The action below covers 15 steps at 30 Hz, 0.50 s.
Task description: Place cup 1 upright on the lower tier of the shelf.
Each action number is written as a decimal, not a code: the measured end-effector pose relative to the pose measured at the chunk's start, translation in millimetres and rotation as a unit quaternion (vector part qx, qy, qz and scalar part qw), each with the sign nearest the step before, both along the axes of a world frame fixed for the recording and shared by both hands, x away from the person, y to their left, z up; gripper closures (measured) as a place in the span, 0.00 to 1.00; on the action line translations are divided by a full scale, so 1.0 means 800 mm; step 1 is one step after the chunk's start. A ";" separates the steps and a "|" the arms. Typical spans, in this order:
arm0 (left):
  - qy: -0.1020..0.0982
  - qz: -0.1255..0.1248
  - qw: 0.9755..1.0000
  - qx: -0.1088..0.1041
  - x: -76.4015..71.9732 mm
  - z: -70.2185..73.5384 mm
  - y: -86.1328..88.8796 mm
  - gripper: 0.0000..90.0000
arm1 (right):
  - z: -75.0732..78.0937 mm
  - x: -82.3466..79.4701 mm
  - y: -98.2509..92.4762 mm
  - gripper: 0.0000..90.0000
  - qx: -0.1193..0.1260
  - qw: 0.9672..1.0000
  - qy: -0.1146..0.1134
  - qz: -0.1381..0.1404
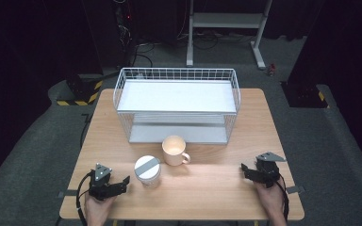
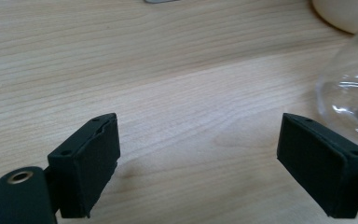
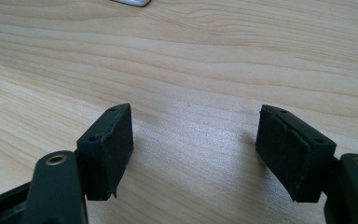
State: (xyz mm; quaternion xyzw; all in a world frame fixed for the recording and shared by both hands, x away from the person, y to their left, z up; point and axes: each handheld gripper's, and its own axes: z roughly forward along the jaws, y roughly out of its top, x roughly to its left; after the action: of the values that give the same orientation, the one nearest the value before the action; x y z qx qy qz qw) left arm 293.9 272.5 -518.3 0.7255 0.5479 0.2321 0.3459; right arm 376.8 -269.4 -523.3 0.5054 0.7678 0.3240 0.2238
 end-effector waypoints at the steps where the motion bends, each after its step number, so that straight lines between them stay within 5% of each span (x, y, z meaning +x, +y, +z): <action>1: -0.003 -0.004 1.000 0.002 -0.003 0.001 -0.002 0.15 | 0.000 0.000 0.000 0.31 -0.001 1.000 -0.001 0.001; 15: -0.010 -0.026 1.000 0.003 -0.027 0.008 -0.022 0.12 | 0.000 0.000 0.000 0.31 0.000 1.000 0.000 0.000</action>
State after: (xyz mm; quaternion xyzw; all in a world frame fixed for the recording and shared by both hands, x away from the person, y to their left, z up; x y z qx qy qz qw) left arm 272.3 254.6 -512.2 0.7384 0.5242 0.2323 0.3551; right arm 376.8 -269.3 -523.3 0.5053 0.7678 0.3239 0.2240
